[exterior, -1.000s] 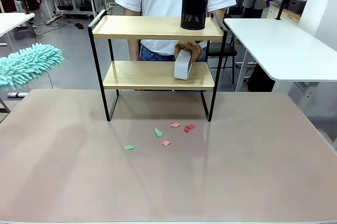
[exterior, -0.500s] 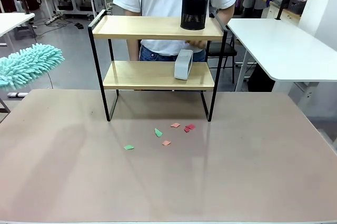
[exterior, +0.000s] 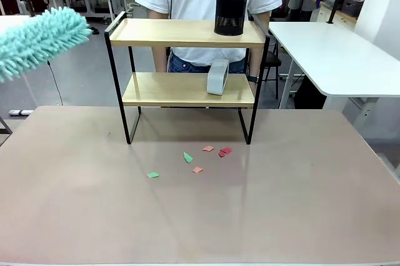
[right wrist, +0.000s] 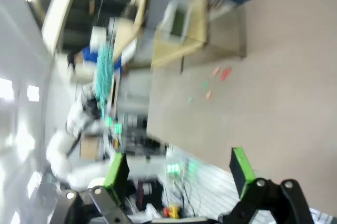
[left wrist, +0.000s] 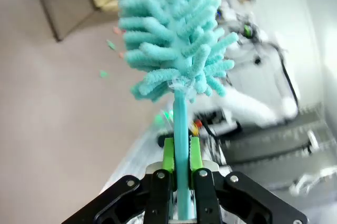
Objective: Clean the shelf.
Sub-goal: Hand the Duster back to the human.
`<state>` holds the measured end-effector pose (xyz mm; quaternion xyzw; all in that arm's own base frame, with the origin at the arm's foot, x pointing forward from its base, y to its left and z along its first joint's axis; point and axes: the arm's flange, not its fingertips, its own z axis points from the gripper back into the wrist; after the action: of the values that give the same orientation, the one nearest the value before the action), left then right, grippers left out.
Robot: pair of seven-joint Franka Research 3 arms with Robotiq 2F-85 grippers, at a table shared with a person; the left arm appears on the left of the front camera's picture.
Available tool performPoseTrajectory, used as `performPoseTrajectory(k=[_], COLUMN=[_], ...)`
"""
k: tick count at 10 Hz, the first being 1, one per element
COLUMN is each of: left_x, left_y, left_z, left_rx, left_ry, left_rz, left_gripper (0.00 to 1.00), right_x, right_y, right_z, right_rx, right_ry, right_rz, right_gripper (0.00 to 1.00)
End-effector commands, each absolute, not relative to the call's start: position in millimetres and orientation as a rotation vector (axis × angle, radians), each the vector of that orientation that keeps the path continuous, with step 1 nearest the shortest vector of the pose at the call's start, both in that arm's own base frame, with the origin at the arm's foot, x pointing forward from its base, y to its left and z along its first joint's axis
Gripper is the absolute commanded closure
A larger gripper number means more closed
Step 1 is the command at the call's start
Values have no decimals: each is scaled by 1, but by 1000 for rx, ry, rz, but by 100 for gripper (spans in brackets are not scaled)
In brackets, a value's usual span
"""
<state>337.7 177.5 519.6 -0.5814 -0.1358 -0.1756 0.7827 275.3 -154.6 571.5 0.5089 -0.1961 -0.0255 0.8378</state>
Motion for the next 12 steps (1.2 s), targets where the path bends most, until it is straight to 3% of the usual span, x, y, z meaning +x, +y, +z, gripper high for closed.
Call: performPoseTrajectory(k=[1,4,5,7,9,10,12], left_x=[333,330,338,332,332,339,342], left_y=[159,76,50,26,26,11,-34], left_z=[528,529,522,505,505,495,528], left_rx=[-1285,-1188,-1153,-1200,-1200,-1161,-1088], left_ry=[-123,320,407,308,308,377,455], left_rz=[-644,-1087,-1168,-1013,-1013,-1051,-1326], left_gripper=[88,88,88,88,88,88,88], right_x=[315,313,317,317,317,334,375], right_y=[-105,4,-23,-23,-16,7,70], right_z=[581,524,566,566,556,562,570], right_rx=[1048,980,1015,1015,1008,976,935], right_ry=[-239,-83,-128,-128,-118,-120,-95], right_rz=[212,438,305,305,340,465,641], right_gripper=[0,0,0,0,0,0,0])
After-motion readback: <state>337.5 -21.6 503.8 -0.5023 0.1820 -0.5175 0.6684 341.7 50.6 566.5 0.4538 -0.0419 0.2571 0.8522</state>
